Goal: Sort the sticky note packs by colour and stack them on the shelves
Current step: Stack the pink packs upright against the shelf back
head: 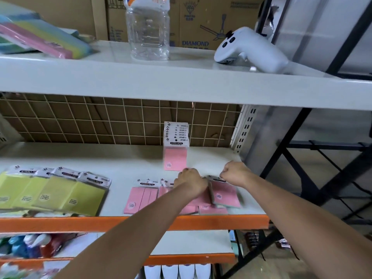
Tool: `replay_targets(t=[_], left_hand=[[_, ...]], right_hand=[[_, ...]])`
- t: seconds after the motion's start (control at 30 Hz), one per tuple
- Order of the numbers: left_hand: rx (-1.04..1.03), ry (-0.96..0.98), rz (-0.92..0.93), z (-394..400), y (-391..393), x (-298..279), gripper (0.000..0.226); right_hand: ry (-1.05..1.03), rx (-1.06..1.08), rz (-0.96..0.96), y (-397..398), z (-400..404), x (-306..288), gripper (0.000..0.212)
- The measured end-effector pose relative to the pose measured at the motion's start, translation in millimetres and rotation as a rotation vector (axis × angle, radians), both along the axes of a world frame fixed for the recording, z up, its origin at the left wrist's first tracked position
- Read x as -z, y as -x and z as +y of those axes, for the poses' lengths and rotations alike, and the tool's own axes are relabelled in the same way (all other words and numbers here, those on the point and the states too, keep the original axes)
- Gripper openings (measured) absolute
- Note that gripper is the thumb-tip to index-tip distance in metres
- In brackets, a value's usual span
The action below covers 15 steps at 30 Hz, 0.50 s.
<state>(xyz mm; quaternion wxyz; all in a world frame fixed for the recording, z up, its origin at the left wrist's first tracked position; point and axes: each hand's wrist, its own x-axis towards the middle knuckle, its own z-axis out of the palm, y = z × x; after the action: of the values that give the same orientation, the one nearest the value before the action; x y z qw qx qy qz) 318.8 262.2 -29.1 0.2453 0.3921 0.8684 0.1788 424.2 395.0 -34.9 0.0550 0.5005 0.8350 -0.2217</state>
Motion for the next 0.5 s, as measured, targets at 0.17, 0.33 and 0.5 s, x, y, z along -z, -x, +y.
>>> replay_targets(t=[0.17, 0.33, 0.5], left_hand=[[0.024, -0.005, -0.119, 1, -26, 2, 0.033], [0.021, -0.003, -0.233, 4, -40, -4, 0.038], [-0.008, 0.03, -0.198, 11, -46, -5, 0.027]], right_hand=[[0.004, 0.014, -0.059, -17, -5, 0, 0.029], [0.024, 0.058, -0.084, -32, -12, 0, 0.026], [0.126, 0.143, -0.039, -43, -21, -3, 0.029]])
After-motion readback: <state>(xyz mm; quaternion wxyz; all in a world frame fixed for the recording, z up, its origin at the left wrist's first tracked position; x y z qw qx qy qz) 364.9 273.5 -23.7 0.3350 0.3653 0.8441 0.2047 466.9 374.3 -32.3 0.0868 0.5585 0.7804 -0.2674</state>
